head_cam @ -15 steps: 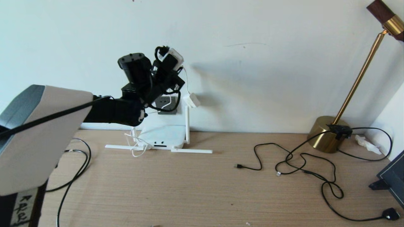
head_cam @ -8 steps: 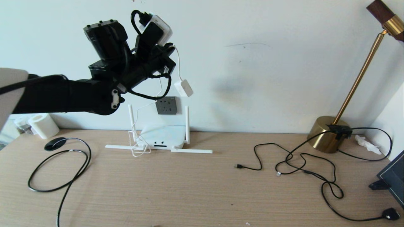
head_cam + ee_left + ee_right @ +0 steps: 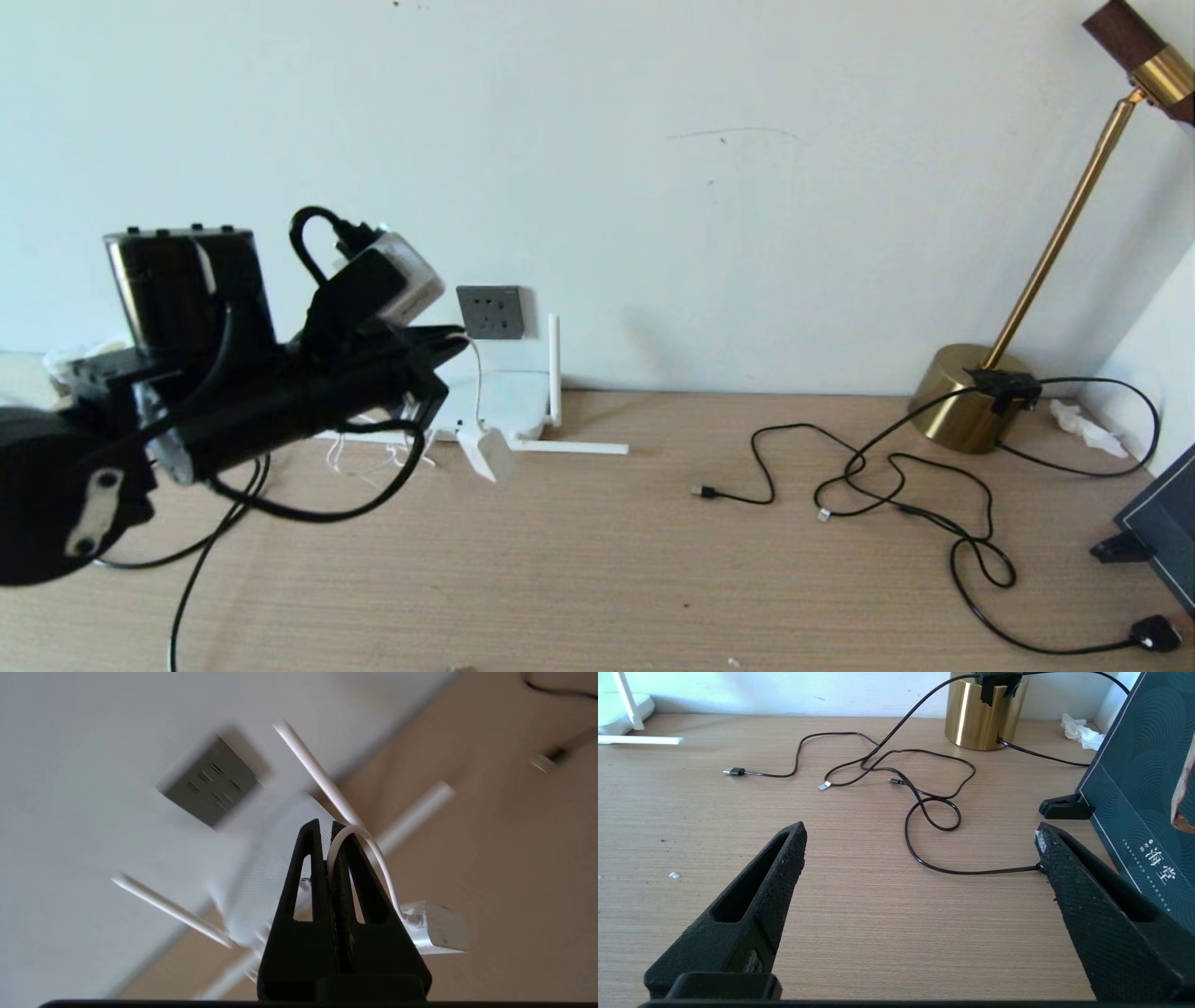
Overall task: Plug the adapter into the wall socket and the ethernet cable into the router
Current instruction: Pick up plug
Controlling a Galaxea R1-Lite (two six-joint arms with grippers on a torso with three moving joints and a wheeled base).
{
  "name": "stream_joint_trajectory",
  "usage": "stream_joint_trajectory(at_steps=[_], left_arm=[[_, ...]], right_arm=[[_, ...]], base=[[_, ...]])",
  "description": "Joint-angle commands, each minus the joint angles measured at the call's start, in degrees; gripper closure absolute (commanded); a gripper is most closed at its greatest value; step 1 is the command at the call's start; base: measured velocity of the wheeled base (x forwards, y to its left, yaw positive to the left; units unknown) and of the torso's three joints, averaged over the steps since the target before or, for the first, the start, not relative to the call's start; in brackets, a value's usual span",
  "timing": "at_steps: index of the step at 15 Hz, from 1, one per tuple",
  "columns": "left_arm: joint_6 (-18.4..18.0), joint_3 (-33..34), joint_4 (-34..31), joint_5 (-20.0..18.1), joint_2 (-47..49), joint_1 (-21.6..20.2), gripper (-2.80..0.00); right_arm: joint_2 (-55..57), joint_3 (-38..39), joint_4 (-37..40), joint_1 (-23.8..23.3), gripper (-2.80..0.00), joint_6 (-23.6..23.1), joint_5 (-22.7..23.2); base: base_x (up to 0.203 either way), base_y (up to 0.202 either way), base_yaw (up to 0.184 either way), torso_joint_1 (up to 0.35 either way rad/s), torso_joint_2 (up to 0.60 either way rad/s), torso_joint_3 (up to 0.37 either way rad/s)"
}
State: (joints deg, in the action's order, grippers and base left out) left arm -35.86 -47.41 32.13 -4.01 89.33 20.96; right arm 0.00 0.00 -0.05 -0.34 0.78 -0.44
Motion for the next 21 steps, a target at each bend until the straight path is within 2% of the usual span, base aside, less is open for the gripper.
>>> stream_joint_trajectory(at_steps=[1,3,5,8,12,21], left_arm=[[1.19,7.14,0.26,0.02,-5.49,1.02,0.00],[4.50,14.27,0.52,0.21,-7.55,2.56,0.00],[5.80,20.34,0.73,0.29,-9.55,3.14,0.00],[8.53,25.82,0.82,0.24,-9.92,3.21,0.00],[17.79,28.38,0.65,-2.01,-6.67,2.96,0.00],[18.19,27.00,0.82,-1.63,-4.60,2.68,0.00]], right_arm=[[0.07,0.00,-0.03,-0.01,-2.80,0.01,0.00],[0.00,0.00,-0.04,-0.01,-2.80,0.01,0.00],[0.09,0.00,-0.04,-0.01,-2.80,0.01,0.00],[0.07,0.00,0.05,-0.01,-2.80,0.01,0.00],[0.09,0.00,-0.02,-0.01,-2.80,0.01,0.00],[0.09,0.00,0.05,-0.01,-2.80,0.01,0.00]], base=[[0.000,0.000,0.000,0.000,0.00,0.000],[0.000,0.000,0.000,0.000,0.00,0.000],[0.000,0.000,0.000,0.000,0.00,0.000],[0.000,0.000,0.000,0.000,0.00,0.000],[0.000,0.000,0.000,0.000,0.00,0.000],[0.000,0.000,0.000,0.000,0.00,0.000]])
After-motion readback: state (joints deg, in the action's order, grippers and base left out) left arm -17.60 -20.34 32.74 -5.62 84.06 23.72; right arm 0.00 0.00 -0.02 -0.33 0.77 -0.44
